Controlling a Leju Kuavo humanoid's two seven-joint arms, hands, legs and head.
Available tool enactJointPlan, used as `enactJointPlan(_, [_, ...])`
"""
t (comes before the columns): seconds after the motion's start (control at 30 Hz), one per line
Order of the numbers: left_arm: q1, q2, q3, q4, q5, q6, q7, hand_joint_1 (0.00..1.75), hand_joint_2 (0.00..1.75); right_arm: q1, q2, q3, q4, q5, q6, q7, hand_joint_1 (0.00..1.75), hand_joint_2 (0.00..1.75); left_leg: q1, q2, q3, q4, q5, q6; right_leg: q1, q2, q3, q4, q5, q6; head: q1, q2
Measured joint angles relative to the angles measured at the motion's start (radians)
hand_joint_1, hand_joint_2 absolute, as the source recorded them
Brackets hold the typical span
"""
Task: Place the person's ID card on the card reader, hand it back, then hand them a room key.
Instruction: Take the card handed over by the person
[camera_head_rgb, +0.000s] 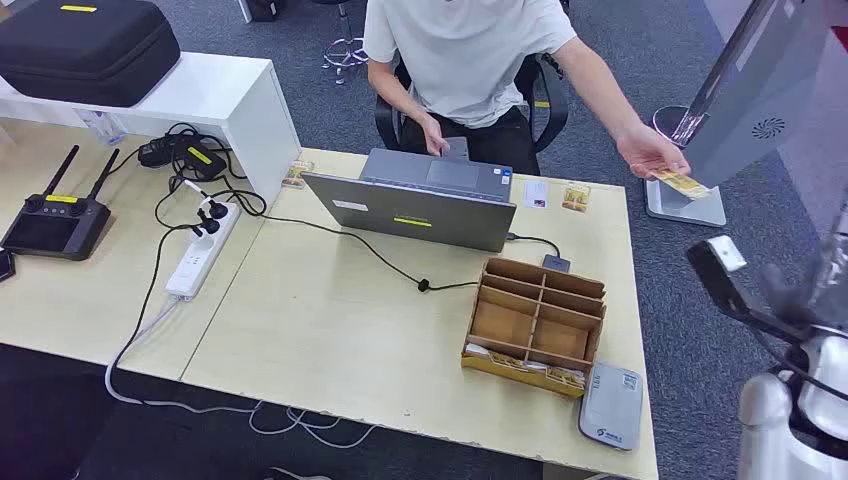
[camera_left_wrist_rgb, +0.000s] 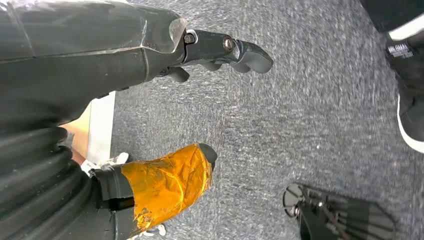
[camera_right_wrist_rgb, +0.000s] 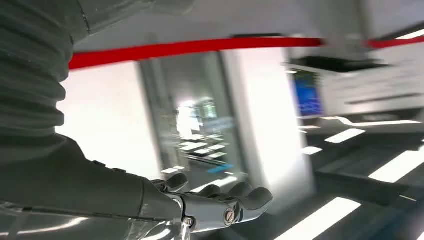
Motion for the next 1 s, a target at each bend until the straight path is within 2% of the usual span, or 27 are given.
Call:
enactJointPlan(0.07, [-0.001, 0.0, 0.0, 0.002, -0.004, -0.011, -0.013, 0.0, 1.75, -0.017, -0.007, 0.057, 0.0, -0.014, 0.003, 0.006, 0.0, 1.75, 0.0, 0.0, 0.0, 0.0, 0.0, 0.0, 0.0, 0.0, 0.0, 0.0, 0.0, 0.0, 0.0, 0.0])
enactJointPlan(0.13, [-0.002, 0.0, 0.0, 0.004, -0.011, -0.028, -0.037, 0.0, 1.75, -0.047, -0.019, 0.159, 0.0, -0.038, 0.009, 0.016, 0.0, 1.75, 0.0, -0.001, 0.0, 0.0, 0.0, 0.0, 0.0, -0.001, 0.0, 0.0, 0.0, 0.0, 0.0, 0.0])
enactJointPlan(0.2, [-0.003, 0.0, 0.0, 0.004, -0.016, -0.034, -0.054, 0.0, 0.87, -0.071, -0.027, 0.237, 0.0, -0.057, 0.014, 0.025, 0.0, 1.75, 0.0, -0.001, 0.0, 0.0, 0.0, 0.0, 0.0, -0.001, 0.0, 0.0, 0.0, 0.0, 0.0, 0.0])
enactJointPlan(0.27, [-0.004, 0.0, 0.0, 0.004, -0.018, -0.042, -0.066, 0.0, 0.87, -0.088, -0.03, 0.293, 0.0, -0.071, 0.019, 0.032, 0.0, 1.75, 0.0, -0.001, 0.0, 0.0, 0.0, 0.0, 0.0, -0.001, 0.0, 0.0, 0.0, 0.0, 0.0, 0.0])
enactJointPlan(0.33, [-0.004, 0.0, 0.0, 0.004, -0.018, -0.055, -0.083, 0.0, 1.75, -0.1, -0.031, 0.334, 0.0, -0.083, 0.024, 0.04, 0.0, 1.75, 0.0, -0.001, 0.0, 0.0, 0.0, 0.0, 0.0, -0.001, 0.0, 0.0, 0.0, 0.0, 0.0, 0.0])
enactJointPlan(0.67, [-0.005, 0.0, 0.0, 0.015, -0.017, -0.113, -0.116, 0.0, 1.75, -0.114, -0.036, 0.421, 0.003, -0.124, 0.027, 0.054, 0.0, 1.75, 0.0, -0.001, -0.001, 0.0, 0.0, 0.0, 0.0, -0.001, 0.0, -0.001, 0.0, 0.0, 0.0, 0.0])
enactJointPlan(0.8, [-0.005, 0.001, 0.0, 0.02, -0.017, -0.133, -0.116, 0.0, 1.75, -0.114, -0.044, 0.43, 0.006, -0.139, 0.027, 0.051, 1.75, 1.75, 0.0, -0.001, 0.0, 0.0, 0.0, 0.0, 0.0, -0.001, 0.0, -0.001, 0.0, 0.0, 0.0, 0.0])
enactJointPlan(1.0, [-0.005, 0.001, 0.0, 0.023, -0.016, -0.149, -0.113, 0.0, 1.75, -0.114, -0.061, 0.44, 0.012, -0.171, 0.027, 0.032, 1.75, 1.75, 0.0, -0.001, -0.001, 0.0, 0.0, 0.0, 0.0, -0.001, 0.0, -0.001, 0.0, 0.0, 0.0, 0.0])
